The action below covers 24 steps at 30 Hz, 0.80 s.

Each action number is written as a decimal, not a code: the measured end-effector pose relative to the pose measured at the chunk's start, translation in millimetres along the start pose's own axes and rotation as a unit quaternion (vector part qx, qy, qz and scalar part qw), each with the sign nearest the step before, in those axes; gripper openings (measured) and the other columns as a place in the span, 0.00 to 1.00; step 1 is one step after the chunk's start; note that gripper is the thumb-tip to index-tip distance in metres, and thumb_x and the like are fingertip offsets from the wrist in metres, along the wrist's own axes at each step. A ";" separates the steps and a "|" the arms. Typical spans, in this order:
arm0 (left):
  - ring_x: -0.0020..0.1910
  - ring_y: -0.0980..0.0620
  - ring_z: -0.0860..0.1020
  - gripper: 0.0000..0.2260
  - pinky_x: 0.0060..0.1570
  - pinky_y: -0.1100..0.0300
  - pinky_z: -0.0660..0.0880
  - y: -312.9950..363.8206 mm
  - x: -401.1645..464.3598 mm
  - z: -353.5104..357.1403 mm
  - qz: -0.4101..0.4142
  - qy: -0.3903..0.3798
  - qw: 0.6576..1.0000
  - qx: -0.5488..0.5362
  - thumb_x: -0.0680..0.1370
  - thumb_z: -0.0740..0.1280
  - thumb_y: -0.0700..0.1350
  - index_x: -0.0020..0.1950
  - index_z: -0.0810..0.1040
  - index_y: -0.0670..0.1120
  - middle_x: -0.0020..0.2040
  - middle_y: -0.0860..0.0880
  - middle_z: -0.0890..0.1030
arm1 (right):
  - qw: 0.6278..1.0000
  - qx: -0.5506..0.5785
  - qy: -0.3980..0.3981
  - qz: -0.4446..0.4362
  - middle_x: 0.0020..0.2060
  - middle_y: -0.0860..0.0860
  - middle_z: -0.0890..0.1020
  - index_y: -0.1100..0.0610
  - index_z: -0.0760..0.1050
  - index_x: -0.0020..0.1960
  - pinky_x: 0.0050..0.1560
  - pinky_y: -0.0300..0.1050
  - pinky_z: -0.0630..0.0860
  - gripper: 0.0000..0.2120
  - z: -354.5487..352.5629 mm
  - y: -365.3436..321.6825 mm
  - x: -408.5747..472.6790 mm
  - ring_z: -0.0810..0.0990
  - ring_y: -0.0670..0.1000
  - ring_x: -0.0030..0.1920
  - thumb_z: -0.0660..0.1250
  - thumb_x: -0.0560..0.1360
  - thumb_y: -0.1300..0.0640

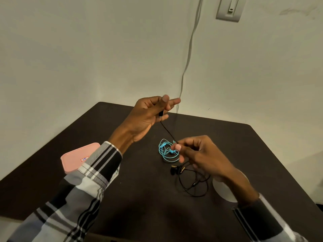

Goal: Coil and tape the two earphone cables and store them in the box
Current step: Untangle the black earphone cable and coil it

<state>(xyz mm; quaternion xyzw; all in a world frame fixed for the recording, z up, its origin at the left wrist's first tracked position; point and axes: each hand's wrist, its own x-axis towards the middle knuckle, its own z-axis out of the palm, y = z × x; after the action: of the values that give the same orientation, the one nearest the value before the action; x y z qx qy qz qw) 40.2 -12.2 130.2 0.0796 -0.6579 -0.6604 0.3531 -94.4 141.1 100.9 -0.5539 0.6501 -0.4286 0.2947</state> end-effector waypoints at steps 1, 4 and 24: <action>0.65 0.53 0.77 0.12 0.67 0.45 0.70 -1.2 -0.2 -2.4 -0.009 -0.005 0.999 0.032 0.75 0.64 0.53 0.39 0.77 0.45 0.61 0.46 0.82 | 1.000 -0.020 0.004 -0.002 0.30 0.52 0.81 0.60 0.83 0.51 0.26 0.29 0.66 0.10 -6.7 -6.6 -3.2 0.72 0.40 0.23 0.65 0.80 0.56; 0.64 0.57 0.77 0.13 0.61 0.51 0.74 -5.3 1.0 -8.5 -0.028 -0.016 0.994 0.101 0.76 0.65 0.52 0.41 0.76 0.41 0.60 0.48 0.83 | 0.995 -0.094 0.016 -0.019 0.28 0.51 0.81 0.56 0.84 0.50 0.27 0.26 0.66 0.09 -27.4 -25.8 -10.4 0.72 0.39 0.23 0.66 0.79 0.54; 0.64 0.41 0.77 0.09 0.54 0.46 0.80 -9.7 -18.7 6.3 -0.098 -0.208 0.973 -0.030 0.76 0.65 0.43 0.45 0.85 0.43 0.61 0.40 0.80 | 0.984 -0.068 0.121 -0.112 0.30 0.51 0.83 0.59 0.84 0.46 0.29 0.32 0.67 0.08 -61.5 -41.6 52.8 0.73 0.42 0.28 0.73 0.76 0.54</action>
<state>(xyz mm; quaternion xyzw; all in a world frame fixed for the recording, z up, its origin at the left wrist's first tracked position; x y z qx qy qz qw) 46.9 2.5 115.3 -0.0061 -0.6856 -0.7135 0.1446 -139.0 103.1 170.7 -0.5858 0.6428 -0.4775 0.1251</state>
